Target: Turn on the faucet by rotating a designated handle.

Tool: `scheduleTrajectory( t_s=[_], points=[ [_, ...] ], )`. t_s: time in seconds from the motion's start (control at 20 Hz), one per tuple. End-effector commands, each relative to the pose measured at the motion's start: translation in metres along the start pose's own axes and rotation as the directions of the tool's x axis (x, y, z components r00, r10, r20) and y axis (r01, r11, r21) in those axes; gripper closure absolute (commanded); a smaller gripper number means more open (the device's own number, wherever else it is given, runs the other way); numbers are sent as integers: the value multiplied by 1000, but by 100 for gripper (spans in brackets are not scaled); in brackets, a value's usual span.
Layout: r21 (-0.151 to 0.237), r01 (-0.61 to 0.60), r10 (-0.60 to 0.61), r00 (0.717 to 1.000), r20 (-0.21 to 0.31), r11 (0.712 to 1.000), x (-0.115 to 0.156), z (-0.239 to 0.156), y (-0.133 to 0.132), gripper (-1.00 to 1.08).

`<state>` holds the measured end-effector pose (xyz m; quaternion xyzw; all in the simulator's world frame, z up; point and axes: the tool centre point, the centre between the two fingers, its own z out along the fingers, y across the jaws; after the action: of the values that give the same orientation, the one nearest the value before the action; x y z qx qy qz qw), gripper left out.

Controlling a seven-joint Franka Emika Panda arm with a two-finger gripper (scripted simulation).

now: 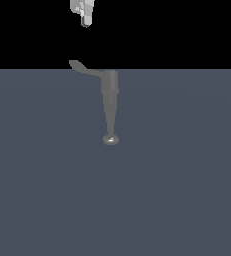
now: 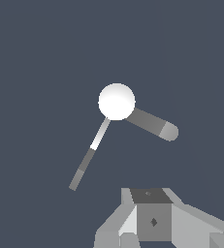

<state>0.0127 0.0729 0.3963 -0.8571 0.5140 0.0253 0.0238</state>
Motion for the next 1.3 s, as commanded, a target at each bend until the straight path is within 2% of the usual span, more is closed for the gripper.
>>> scheduleTrajectory(
  t_s=[0.0, 0.25, 0.65, 0.95, 1.25],
  points=[
    [-1, -63, 63, 998, -5, 998, 1, 11, -13, 108],
    [-2, -184, 184, 983, -19, 983, 3, 34, -39, 108],
    [5, -348, 348, 936, -46, 937, 4, 71, -73, 108],
    [13, -420, 420, 905, -60, 907, 3, 89, -89, 108],
    [17, -452, 452, 890, -67, 892, 2, 97, -95, 108]
  ],
)
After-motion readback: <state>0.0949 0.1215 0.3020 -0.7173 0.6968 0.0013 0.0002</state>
